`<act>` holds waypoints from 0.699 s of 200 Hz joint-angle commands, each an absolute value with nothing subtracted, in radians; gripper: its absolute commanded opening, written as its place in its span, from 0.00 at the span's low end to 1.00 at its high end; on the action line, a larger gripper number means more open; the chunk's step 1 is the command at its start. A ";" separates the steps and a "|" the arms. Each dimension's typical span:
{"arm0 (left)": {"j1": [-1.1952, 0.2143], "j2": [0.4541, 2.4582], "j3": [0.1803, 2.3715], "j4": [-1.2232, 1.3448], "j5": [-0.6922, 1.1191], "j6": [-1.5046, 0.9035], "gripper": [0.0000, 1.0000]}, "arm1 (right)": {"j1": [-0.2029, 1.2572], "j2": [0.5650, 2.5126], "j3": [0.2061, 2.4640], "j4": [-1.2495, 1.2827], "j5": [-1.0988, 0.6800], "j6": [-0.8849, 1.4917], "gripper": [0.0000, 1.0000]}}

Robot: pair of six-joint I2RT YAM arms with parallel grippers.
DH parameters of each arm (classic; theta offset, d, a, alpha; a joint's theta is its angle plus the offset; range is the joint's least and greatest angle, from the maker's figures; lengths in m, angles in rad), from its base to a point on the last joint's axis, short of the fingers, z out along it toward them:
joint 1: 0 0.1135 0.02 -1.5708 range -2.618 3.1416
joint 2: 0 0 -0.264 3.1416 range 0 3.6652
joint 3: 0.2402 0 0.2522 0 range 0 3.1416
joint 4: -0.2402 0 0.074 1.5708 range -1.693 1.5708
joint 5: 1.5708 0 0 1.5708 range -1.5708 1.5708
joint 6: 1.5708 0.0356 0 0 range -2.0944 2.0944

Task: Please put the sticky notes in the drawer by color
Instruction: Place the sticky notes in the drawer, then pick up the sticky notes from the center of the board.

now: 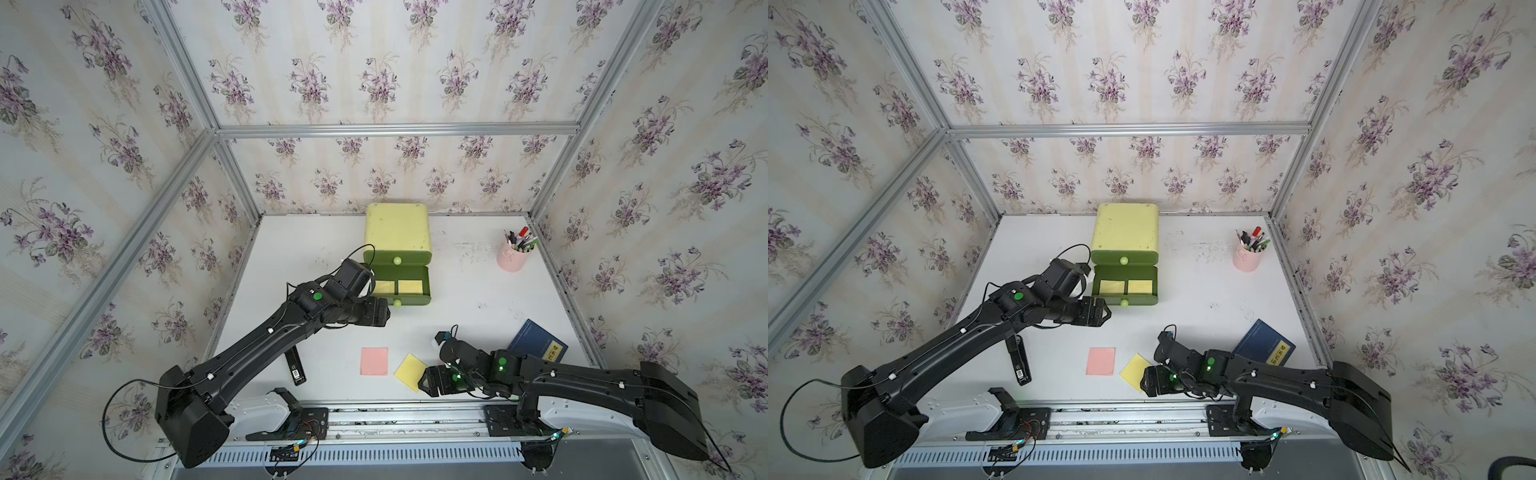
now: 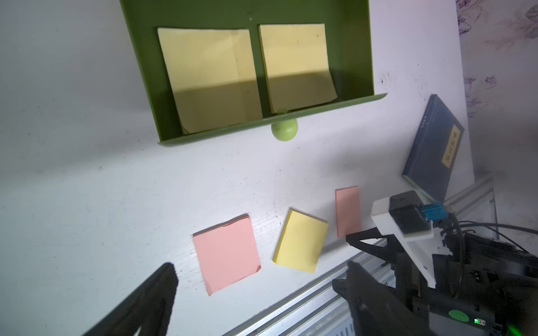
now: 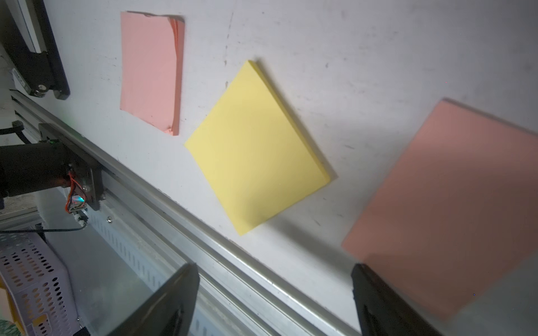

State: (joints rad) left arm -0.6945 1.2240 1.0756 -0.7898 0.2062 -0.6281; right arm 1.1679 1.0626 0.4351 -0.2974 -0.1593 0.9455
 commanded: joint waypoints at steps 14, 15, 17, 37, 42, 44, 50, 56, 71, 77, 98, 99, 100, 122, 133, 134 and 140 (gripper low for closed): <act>-0.694 1.187 1.013 -0.774 0.211 -0.642 0.90 | 1.179 1.123 0.451 -0.204 -0.167 0.984 0.88; -0.694 1.187 1.012 -0.774 0.210 -0.642 0.90 | 1.180 1.126 0.452 -0.204 -0.166 0.984 0.87; -0.695 1.186 1.010 -0.773 0.208 -0.642 0.90 | 1.181 1.131 0.454 -0.204 -0.166 0.983 0.87; -0.695 1.175 0.977 -0.766 0.208 -0.650 0.90 | 1.184 1.190 0.472 -0.198 -0.159 0.976 0.87; -0.694 1.173 0.969 -0.762 0.209 -0.652 0.90 | 1.187 1.205 0.481 -0.206 -0.148 0.976 0.87; -0.694 1.173 0.967 -0.761 0.209 -0.653 0.90 | 1.187 1.212 0.486 -0.214 -0.142 0.976 0.87; -0.695 1.173 0.960 -0.758 0.212 -0.655 0.90 | 1.192 1.231 0.504 -0.237 -0.120 0.974 0.87; -0.695 1.172 0.952 -0.755 0.213 -0.656 0.90 | 1.197 1.250 0.522 -0.255 -0.099 0.966 0.87; -0.694 1.169 0.939 -0.748 0.209 -0.661 0.90 | 1.200 1.294 0.548 -0.278 -0.055 0.958 0.87; -0.694 1.168 0.934 -0.747 0.207 -0.663 0.90 | 1.201 1.309 0.555 -0.281 -0.037 0.956 0.86; -0.694 1.156 0.917 -0.742 0.205 -0.669 0.90 | 1.200 1.386 0.599 -0.344 0.056 0.938 0.82; -0.695 1.156 0.916 -0.742 0.204 -0.669 0.90 | 1.200 1.391 0.602 -0.347 0.060 0.938 0.82; -0.695 1.155 0.914 -0.742 0.204 -0.670 0.90 | 1.200 1.395 0.605 -0.351 0.066 0.936 0.82; -0.695 1.137 0.892 -0.742 0.204 -0.675 0.90 | 1.200 1.474 0.645 -0.364 0.108 0.893 0.80; -0.695 1.128 0.878 -0.740 0.202 -0.678 0.90 | 1.199 1.508 0.661 -0.335 0.100 0.862 0.80; -0.695 1.128 0.875 -0.739 0.201 -0.678 0.90 | 1.200 1.513 0.662 -0.334 0.100 0.860 0.80; -0.694 1.126 0.870 -0.738 0.201 -0.679 0.90 | 1.199 1.534 0.677 -0.331 0.100 0.844 0.80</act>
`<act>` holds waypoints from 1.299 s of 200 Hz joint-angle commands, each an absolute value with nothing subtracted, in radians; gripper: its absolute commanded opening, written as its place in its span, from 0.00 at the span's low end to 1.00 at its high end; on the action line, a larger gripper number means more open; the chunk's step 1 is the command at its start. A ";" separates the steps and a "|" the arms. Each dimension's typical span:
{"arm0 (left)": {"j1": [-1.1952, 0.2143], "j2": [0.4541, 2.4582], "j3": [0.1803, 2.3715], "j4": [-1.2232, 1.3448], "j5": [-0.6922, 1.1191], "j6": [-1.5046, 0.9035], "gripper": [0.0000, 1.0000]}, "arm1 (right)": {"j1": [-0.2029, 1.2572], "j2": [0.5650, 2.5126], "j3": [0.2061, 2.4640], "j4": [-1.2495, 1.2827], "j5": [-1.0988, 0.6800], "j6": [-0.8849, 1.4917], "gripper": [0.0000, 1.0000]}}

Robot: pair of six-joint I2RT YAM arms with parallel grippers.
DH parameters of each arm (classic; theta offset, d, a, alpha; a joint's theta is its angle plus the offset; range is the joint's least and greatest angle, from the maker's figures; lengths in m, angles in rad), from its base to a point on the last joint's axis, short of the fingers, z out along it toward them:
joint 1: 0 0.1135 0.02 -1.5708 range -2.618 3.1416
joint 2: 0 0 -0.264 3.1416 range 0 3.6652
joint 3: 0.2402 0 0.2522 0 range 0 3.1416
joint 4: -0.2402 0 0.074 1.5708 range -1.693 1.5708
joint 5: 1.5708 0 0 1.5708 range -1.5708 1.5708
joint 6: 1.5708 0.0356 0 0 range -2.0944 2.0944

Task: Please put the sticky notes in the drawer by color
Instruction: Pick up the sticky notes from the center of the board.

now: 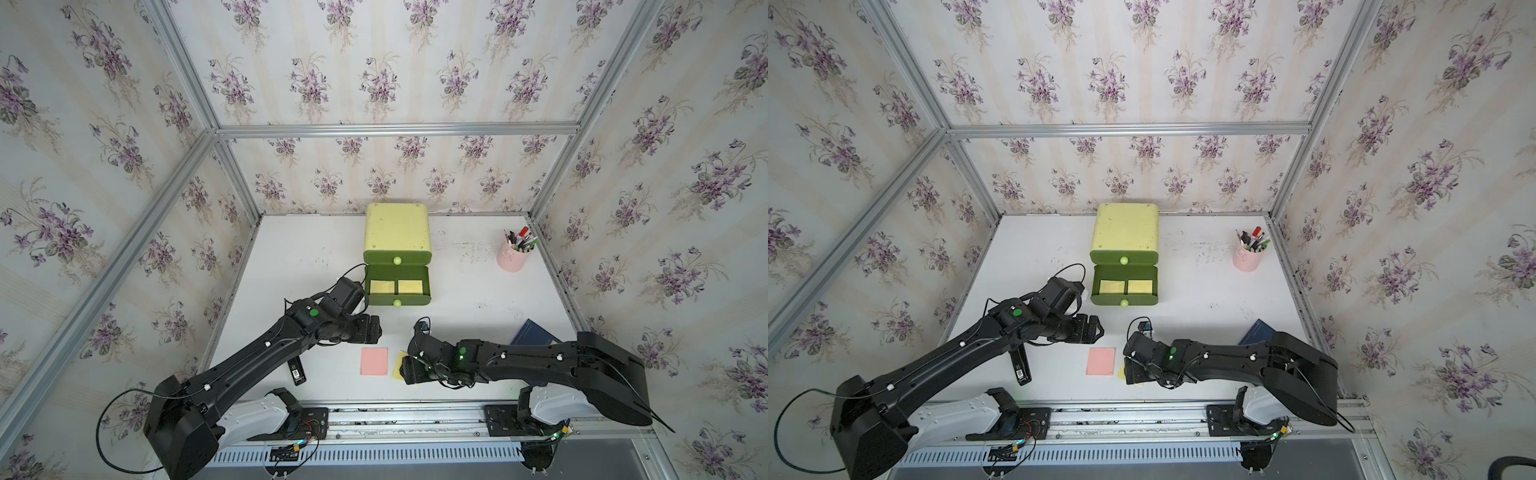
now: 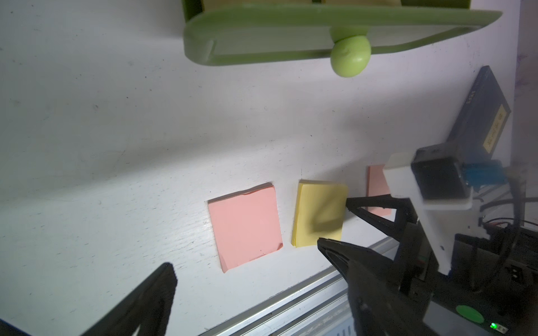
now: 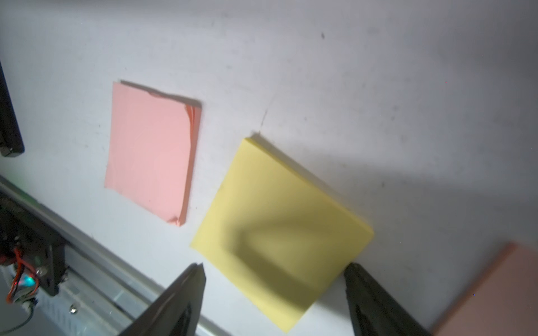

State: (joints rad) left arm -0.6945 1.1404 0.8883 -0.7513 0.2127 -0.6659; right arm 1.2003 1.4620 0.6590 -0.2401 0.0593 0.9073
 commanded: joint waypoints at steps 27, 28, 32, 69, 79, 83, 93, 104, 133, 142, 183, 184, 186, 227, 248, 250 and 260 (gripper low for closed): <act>-0.695 1.123 0.846 -0.729 0.204 -0.687 0.90 | 1.201 1.631 0.782 -0.404 0.118 0.803 0.85; -0.695 1.123 0.845 -0.728 0.204 -0.687 0.91 | 1.201 1.634 0.785 -0.406 0.117 0.803 0.85; -0.694 1.121 0.841 -0.725 0.205 -0.688 0.90 | 1.201 1.639 0.795 -0.415 0.113 0.802 0.86; -0.695 1.107 0.821 -0.735 0.192 -0.687 0.91 | 1.217 1.672 0.878 -0.545 0.141 0.814 0.91; -0.694 1.104 0.820 -0.736 0.190 -0.687 0.91 | 1.218 1.684 0.883 -0.566 0.146 0.812 0.91; -0.695 1.103 0.819 -0.736 0.190 -0.687 0.91 | 1.219 1.688 0.882 -0.568 0.143 0.812 0.91; -0.695 1.103 0.816 -0.733 0.189 -0.689 0.91 | 1.219 1.701 0.879 -0.567 0.138 0.811 0.91; -0.694 1.104 0.813 -0.731 0.189 -0.688 0.91 | 1.225 1.722 0.883 -0.570 0.132 0.811 0.91; -0.694 1.110 0.818 -0.732 0.189 -0.684 0.91 | 1.256 1.770 0.917 -0.599 0.132 0.819 0.93; -0.695 1.111 0.815 -0.732 0.186 -0.685 0.91 | 1.264 1.774 0.919 -0.600 0.136 0.825 0.93; -0.695 1.100 0.808 -0.735 0.181 -0.684 0.92 | 1.250 1.741 0.838 -0.631 0.144 0.821 0.91; -0.695 1.100 0.808 -0.735 0.181 -0.684 0.92 | 1.250 1.739 0.834 -0.630 0.144 0.821 0.91; -0.695 1.100 0.807 -0.734 0.181 -0.683 0.92 | 1.248 1.733 0.828 -0.627 0.144 0.822 0.91; -0.695 1.108 0.797 -0.708 0.202 -0.693 0.92 | 1.227 1.652 0.818 -0.668 0.192 0.805 0.90; -0.695 1.107 0.799 -0.705 0.204 -0.693 0.92 | 1.226 1.615 0.864 -0.653 0.199 0.779 0.90; -0.694 1.105 0.800 -0.705 0.204 -0.693 0.92 | 1.226 1.611 0.870 -0.652 0.197 0.778 0.90; -0.694 1.102 0.801 -0.708 0.204 -0.696 0.92 | 1.226 1.589 0.899 -0.665 0.199 0.783 0.91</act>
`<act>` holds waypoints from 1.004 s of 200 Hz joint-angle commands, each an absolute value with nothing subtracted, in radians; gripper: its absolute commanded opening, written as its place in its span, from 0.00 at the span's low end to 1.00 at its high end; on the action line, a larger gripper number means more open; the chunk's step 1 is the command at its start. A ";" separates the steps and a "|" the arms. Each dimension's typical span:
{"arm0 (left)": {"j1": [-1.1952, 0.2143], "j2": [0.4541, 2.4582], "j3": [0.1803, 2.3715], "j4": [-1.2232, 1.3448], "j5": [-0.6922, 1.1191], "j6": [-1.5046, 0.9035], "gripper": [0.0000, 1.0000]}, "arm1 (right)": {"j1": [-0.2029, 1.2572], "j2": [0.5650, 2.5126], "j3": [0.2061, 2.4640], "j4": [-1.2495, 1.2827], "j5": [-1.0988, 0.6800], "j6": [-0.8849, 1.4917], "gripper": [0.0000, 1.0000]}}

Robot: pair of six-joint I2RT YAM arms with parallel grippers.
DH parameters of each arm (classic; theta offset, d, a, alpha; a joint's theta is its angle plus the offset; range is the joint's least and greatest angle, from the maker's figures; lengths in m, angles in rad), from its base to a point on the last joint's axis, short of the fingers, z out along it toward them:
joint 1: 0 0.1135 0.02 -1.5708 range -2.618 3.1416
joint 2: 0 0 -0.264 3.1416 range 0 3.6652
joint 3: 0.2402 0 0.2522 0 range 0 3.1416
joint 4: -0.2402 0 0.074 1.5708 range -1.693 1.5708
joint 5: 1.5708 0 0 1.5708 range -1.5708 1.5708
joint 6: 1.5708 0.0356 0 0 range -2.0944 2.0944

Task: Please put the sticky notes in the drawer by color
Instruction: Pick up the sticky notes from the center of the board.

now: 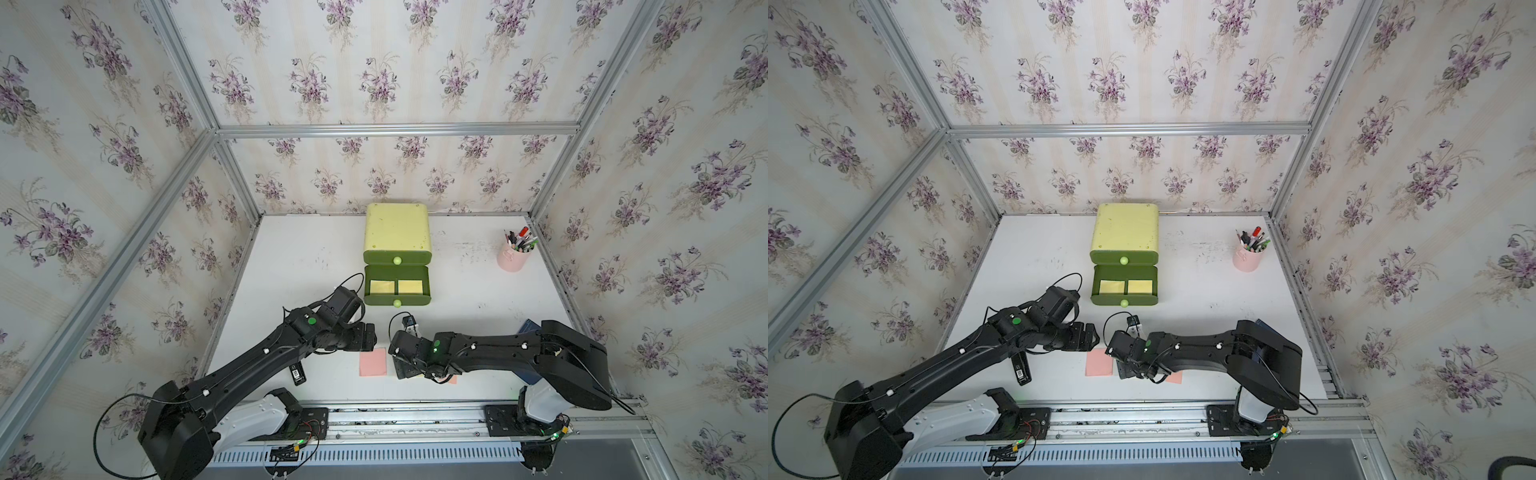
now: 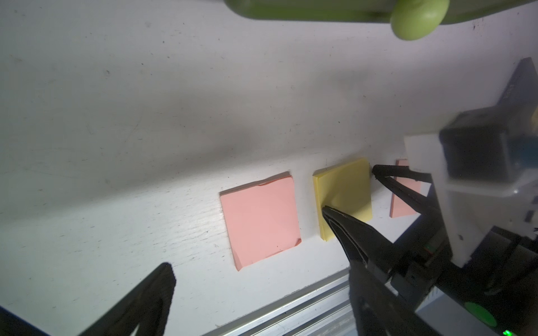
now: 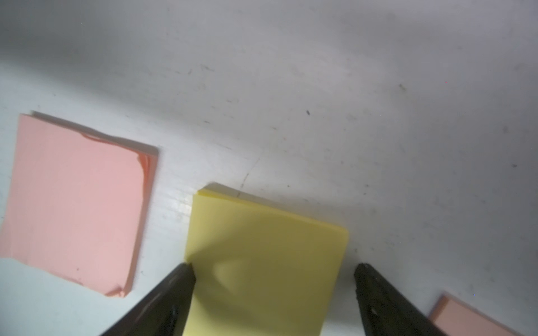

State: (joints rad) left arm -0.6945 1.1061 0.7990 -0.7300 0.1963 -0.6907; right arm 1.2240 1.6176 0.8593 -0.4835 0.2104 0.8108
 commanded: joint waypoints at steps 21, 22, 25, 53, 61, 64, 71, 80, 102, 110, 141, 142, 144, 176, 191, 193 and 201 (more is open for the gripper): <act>-0.695 1.092 0.801 -0.716 0.205 -0.697 0.92 | 1.222 1.554 0.946 -0.701 0.201 0.801 0.93; -0.695 1.091 0.802 -0.716 0.204 -0.697 0.92 | 1.222 1.553 0.947 -0.701 0.201 0.802 0.93; -0.694 1.089 0.801 -0.717 0.204 -0.697 0.92 | 1.222 1.550 0.948 -0.701 0.196 0.806 0.94; -0.694 1.074 0.790 -0.721 0.196 -0.699 0.92 | 1.222 1.552 0.925 -0.666 0.148 0.819 0.96; -0.694 1.076 0.790 -0.722 0.197 -0.699 0.92 | 1.221 1.566 0.920 -0.664 0.139 0.803 0.96; -0.695 1.078 0.790 -0.722 0.198 -0.699 0.92 | 1.221 1.572 0.919 -0.667 0.138 0.798 0.96; -0.695 1.081 0.791 -0.723 0.199 -0.698 0.92 | 1.221 1.583 0.920 -0.676 0.136 0.791 0.97; -0.693 1.087 0.793 -0.719 0.202 -0.697 0.92 | 1.220 1.595 0.924 -0.682 0.131 0.781 0.97; -0.695 1.098 0.793 -0.710 0.205 -0.698 0.92 | 1.219 1.610 0.934 -0.669 0.113 0.756 0.99; -0.695 1.103 0.791 -0.706 0.207 -0.697 0.92 | 1.219 1.617 0.941 -0.666 0.106 0.746 0.99; -0.694 1.108 0.781 -0.696 0.213 -0.701 0.92 | 1.206 1.650 0.956 -0.634 0.061 0.708 0.99; -0.693 1.108 0.782 -0.695 0.213 -0.702 0.92 | 1.205 1.651 0.956 -0.632 0.060 0.708 0.99; -0.693 1.108 0.780 -0.695 0.212 -0.702 0.92 | 1.203 1.655 0.956 -0.631 0.059 0.707 0.99; -0.695 1.103 0.773 -0.694 0.210 -0.705 0.92 | 1.183 1.683 0.952 -0.633 0.046 0.698 0.97; -0.694 1.101 0.769 -0.692 0.210 -0.705 0.92 | 1.184 1.687 0.956 -0.650 0.051 0.697 0.96; -0.694 1.101 0.768 -0.692 0.210 -0.705 0.92 | 1.184 1.686 0.956 -0.653 0.055 0.698 0.95; -0.695 1.101 0.767 -0.692 0.210 -0.705 0.92 | 1.183 1.686 0.954 -0.657 0.052 0.698 0.95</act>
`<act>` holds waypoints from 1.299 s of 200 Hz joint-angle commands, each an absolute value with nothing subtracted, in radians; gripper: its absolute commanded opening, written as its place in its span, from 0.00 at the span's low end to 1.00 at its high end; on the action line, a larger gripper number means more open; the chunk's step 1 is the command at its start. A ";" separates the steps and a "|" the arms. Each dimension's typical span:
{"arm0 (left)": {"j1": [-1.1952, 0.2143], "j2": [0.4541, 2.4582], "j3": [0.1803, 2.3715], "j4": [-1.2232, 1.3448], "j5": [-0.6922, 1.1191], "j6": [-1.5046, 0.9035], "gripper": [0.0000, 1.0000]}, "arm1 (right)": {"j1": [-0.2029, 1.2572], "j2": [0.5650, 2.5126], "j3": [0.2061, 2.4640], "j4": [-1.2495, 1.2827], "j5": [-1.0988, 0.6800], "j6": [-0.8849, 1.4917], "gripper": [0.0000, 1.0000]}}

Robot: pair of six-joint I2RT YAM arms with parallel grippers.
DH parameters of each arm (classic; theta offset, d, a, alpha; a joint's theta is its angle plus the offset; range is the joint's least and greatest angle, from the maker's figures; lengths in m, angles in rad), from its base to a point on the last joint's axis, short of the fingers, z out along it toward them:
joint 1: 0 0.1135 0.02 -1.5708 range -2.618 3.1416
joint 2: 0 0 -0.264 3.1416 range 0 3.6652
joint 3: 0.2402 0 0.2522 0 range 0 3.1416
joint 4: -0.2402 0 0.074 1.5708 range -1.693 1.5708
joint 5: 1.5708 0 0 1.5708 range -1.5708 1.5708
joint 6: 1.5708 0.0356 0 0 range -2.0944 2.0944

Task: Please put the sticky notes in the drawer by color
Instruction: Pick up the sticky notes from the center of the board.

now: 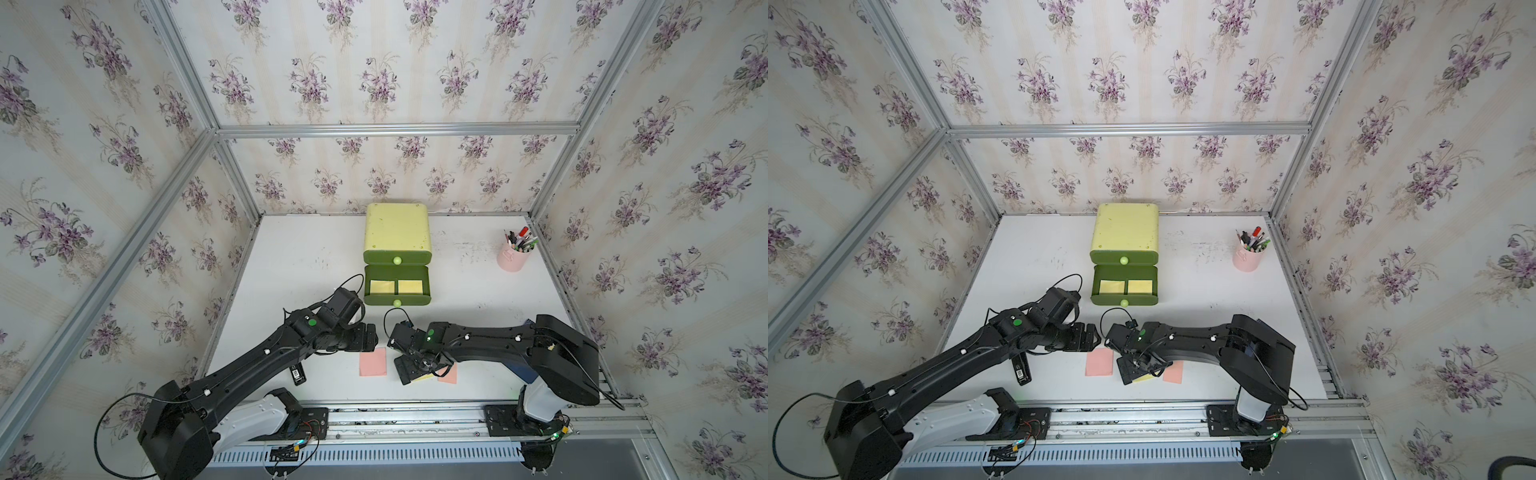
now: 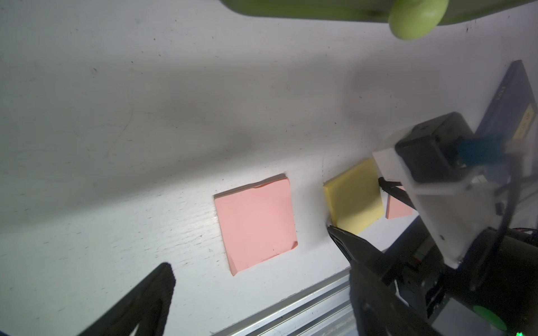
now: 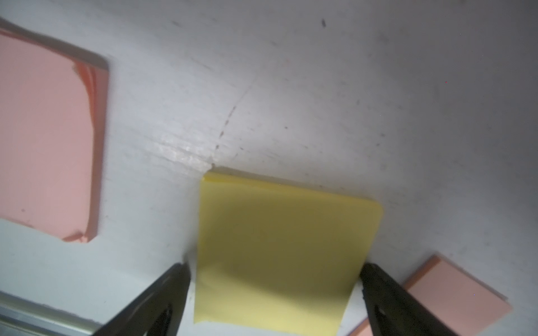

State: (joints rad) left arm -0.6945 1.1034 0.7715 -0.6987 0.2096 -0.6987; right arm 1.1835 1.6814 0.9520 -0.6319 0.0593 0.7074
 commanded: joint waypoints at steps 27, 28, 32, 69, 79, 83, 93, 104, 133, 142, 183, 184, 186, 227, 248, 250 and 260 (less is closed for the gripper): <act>-0.695 1.104 0.765 -0.685 0.213 -0.704 0.92 | 1.184 1.708 0.946 -0.677 0.049 0.700 0.94; -0.694 1.104 0.765 -0.685 0.212 -0.705 0.92 | 1.184 1.710 0.944 -0.678 0.048 0.699 0.94; -0.694 1.103 0.765 -0.686 0.212 -0.704 0.92 | 1.183 1.716 0.942 -0.681 0.046 0.698 0.94; -0.694 1.098 0.763 -0.693 0.206 -0.698 0.92 | 1.183 1.756 0.921 -0.676 0.029 0.684 0.92; -0.694 1.097 0.764 -0.695 0.204 -0.697 0.92 | 1.183 1.755 0.915 -0.667 0.027 0.686 0.89; -0.694 1.097 0.765 -0.697 0.204 -0.696 0.92 | 1.183 1.753 0.913 -0.666 0.026 0.686 0.88; -0.694 1.097 0.767 -0.702 0.202 -0.694 0.92 | 1.183 1.744 0.914 -0.659 0.033 0.688 0.85; -0.695 1.097 0.770 -0.703 0.200 -0.694 0.92 | 1.184 1.725 0.913 -0.647 0.034 0.693 0.81; -0.694 1.101 0.781 -0.699 0.201 -0.693 0.92 | 1.183 1.694 0.945 -0.643 0.052 0.698 0.77; -0.695 1.103 0.782 -0.698 0.202 -0.692 0.92 | 1.184 1.692 0.955 -0.643 0.058 0.696 0.77; -0.694 1.094 0.777 -0.704 0.196 -0.691 0.92 | 1.183 1.649 1.007 -0.674 0.089 0.698 0.75; -0.694 1.093 0.777 -0.704 0.195 -0.691 0.92 | 1.183 1.645 1.008 -0.674 0.089 0.698 0.74; -0.694 1.092 0.779 -0.704 0.193 -0.691 0.92 | 1.183 1.640 1.011 -0.676 0.091 0.699 0.74; -0.658 1.023 0.730 -0.604 0.283 -0.707 0.93 | 1.155 1.519 1.061 -0.703 0.095 0.700 0.74; -0.646 0.995 0.735 -0.626 0.257 -0.710 0.94 | 1.128 1.469 1.094 -0.724 0.089 0.690 0.75; -0.645 0.994 0.738 -0.631 0.254 -0.709 0.94 | 1.126 1.464 1.098 -0.725 0.090 0.689 0.75; -0.644 0.988 0.751 -0.649 0.233 -0.704 0.94 | 1.104 1.441 1.123 -0.732 0.091 0.687 0.75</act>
